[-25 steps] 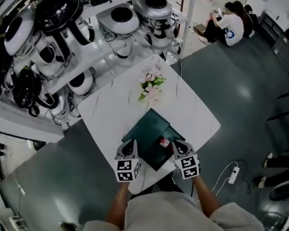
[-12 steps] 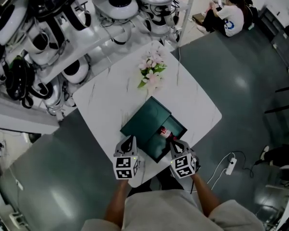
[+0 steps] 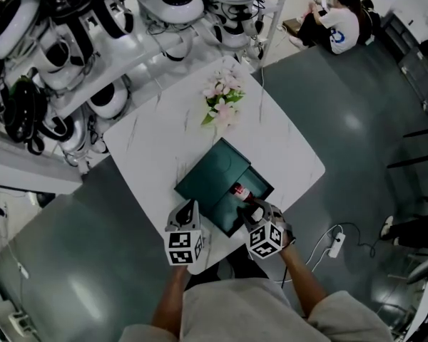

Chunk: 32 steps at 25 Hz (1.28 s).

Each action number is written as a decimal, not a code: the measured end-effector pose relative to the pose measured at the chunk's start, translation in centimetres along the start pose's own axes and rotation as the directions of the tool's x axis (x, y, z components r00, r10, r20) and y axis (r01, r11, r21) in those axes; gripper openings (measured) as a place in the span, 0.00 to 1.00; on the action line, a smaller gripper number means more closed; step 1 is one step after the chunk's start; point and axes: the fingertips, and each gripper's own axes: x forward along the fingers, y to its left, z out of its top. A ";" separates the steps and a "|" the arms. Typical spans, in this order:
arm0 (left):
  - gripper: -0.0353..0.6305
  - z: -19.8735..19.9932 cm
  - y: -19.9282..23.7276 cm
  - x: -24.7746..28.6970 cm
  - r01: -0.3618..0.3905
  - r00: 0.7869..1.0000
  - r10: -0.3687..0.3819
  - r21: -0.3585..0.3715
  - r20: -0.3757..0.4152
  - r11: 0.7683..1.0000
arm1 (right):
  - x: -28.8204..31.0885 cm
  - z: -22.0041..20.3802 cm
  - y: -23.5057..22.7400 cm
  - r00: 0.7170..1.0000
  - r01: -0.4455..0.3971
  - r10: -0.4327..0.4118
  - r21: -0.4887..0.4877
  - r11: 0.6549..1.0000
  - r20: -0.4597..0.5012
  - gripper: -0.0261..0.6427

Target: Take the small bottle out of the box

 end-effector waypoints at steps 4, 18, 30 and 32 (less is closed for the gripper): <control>0.08 0.1 0.1 -0.2 0.002 1.000 -0.002 -0.025 0.008 1.000 | 1.1 -0.2 -0.1 0.999 -0.028 0.027 -0.025 0.999 -0.036 0.50; 0.08 0.4 1.2 -0.6 -0.022 0.999 0.023 -0.042 0.022 0.999 | 6.3 1.4 -1.8 0.978 -0.117 0.116 0.005 0.993 -0.175 0.50; 0.08 0.1 1.8 -0.5 -0.047 0.999 0.048 -0.059 0.024 0.997 | 9.2 0.5 -1.5 0.917 -0.244 0.290 0.192 0.951 -0.274 0.45; 0.08 0.1 1.9 -0.5 -0.050 0.998 0.051 -0.060 0.022 0.997 | 9.2 0.5 -1.5 0.912 -0.258 0.306 0.196 0.946 -0.272 0.45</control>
